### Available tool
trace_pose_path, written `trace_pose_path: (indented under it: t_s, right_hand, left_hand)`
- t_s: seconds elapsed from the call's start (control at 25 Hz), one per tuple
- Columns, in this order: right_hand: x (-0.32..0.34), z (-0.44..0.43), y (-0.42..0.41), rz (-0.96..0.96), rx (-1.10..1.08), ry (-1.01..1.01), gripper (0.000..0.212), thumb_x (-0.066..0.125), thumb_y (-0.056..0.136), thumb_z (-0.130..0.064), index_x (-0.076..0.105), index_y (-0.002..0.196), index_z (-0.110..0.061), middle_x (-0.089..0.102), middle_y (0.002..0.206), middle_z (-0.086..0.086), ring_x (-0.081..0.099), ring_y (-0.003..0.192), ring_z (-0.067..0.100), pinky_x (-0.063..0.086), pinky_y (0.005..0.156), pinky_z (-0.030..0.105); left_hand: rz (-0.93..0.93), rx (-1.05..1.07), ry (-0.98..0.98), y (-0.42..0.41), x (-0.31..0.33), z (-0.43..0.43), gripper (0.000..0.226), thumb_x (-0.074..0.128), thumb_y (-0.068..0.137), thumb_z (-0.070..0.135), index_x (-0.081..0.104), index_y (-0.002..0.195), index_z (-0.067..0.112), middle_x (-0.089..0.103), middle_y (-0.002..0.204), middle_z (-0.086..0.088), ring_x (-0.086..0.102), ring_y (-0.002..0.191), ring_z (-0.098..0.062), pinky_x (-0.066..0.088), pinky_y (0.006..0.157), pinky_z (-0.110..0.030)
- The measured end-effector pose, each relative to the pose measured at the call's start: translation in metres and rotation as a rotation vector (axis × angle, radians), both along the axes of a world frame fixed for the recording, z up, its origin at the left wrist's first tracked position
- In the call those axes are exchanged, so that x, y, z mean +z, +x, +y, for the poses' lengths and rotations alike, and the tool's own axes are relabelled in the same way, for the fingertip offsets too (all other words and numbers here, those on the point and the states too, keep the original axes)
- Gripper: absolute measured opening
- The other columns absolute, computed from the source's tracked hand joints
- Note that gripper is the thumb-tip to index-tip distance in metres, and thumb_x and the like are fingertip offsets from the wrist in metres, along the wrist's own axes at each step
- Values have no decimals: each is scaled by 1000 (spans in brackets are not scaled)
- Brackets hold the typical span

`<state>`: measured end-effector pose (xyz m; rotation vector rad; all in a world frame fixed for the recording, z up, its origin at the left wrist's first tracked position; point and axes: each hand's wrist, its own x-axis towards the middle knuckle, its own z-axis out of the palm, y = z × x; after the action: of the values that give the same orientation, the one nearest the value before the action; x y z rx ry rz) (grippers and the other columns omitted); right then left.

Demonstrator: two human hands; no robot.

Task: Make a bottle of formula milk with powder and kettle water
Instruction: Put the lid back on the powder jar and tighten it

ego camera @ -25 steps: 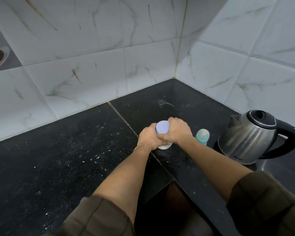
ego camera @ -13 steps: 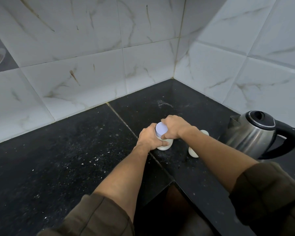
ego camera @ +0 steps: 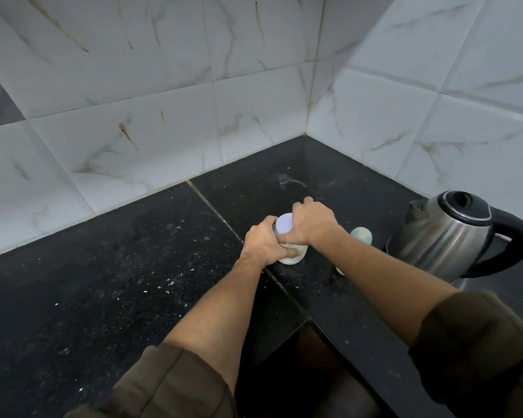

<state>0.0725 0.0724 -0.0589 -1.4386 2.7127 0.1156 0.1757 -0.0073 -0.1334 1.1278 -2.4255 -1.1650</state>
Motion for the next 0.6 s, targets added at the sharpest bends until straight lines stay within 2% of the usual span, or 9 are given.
trace_pose_path:
  t_s: [0.08,0.24,0.36,0.44,0.52,0.6]
  right_hand:
    - [5,-2,-6,-45,127,125,80,73,83,-59,47,146,-18,52,130,9,60,114,30,53,85,40]
    - [2,-3,-13,16,222,142,68,69,86,-59,54,138,-18,53,123,7,62,105,28,49,77,36]
    - [-12,-4,-12,69,167,68,69,63,87,-65,57,129,-12,57,120,9,63,102,30,45,74,36]
    - [-18,-7,-8,47,43,-22,70,63,84,-69,59,121,-10,61,116,9,62,93,28,43,70,35]
    - [-23,-8,-3,42,-45,-84,71,65,80,-71,59,116,-10,64,110,7,56,82,24,42,66,34]
    - [-26,-7,-2,26,-71,-117,71,64,80,-70,58,118,-11,64,110,7,59,86,25,43,66,34]
  left_hand:
    - [-5,-21,-13,-1,1,-1,91,95,50,50,57,130,32,70,110,13,66,103,-15,57,92,-36]
    - [-6,-45,3,-2,2,-3,62,95,47,48,61,99,41,69,92,18,67,89,-7,49,70,-22]
    - [14,-37,23,-2,1,-4,60,92,39,53,61,89,42,70,89,17,66,84,-4,50,68,-21]
    - [32,-34,32,-2,-2,-5,59,92,38,52,62,89,43,70,89,18,67,84,-3,53,70,-23]
    - [42,-44,30,-1,-4,-7,61,94,42,47,67,97,42,71,90,18,67,86,-3,54,74,-26]
    - [43,-78,27,0,-3,-10,67,97,47,42,70,109,38,71,97,17,68,92,-7,53,79,-28]
